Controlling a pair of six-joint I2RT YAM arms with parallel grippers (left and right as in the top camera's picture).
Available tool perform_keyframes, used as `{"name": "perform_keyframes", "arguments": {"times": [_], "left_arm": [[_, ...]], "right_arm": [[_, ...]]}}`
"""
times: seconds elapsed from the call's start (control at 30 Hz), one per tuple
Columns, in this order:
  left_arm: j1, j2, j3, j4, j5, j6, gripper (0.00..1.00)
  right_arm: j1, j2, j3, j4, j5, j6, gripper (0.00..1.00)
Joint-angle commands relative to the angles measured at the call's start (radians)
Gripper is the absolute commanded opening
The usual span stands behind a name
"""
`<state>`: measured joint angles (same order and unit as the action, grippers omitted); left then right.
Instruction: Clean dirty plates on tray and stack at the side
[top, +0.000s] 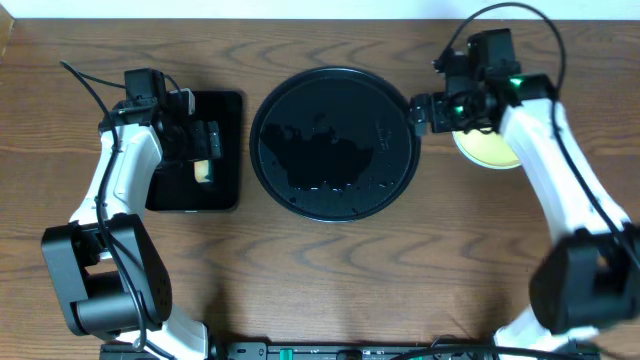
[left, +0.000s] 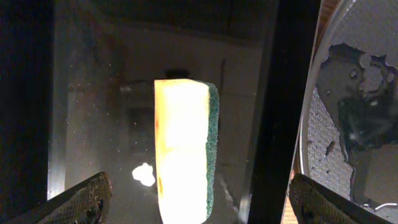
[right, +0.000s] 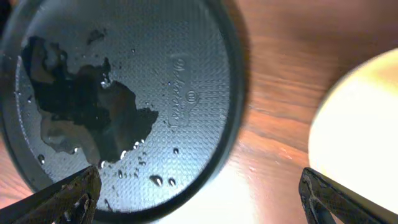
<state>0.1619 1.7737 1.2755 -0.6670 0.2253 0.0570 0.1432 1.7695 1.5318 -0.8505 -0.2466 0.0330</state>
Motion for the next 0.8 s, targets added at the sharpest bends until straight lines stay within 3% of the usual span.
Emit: {"name": "perform_keyframes", "arguments": {"times": [0.0, 0.23, 0.47, 0.6, 0.77], "left_arm": [[0.003, 0.011, -0.008, -0.002, -0.010, 0.006, 0.91], [0.003, 0.011, -0.008, -0.001, -0.010, 0.006, 0.92], [0.003, 0.011, -0.008, -0.001, -0.010, 0.006, 0.91], [0.003, 0.011, -0.008, -0.001, -0.010, 0.006, 0.91], [0.003, 0.011, -0.008, -0.001, -0.010, 0.006, 0.92]], "right_arm": [[0.011, -0.214, 0.010, 0.010, 0.106, -0.037, 0.99], [-0.013, -0.584, 0.010, 0.073, 0.205, -0.232, 0.99], [-0.098, -0.916, -0.043, 0.090, 0.220, -0.270, 0.99], [-0.137, -1.127, -0.206, 0.140, 0.220, -0.270, 0.99], [-0.166, -1.391, -0.533, 0.353, 0.219, -0.274, 0.99]]}}
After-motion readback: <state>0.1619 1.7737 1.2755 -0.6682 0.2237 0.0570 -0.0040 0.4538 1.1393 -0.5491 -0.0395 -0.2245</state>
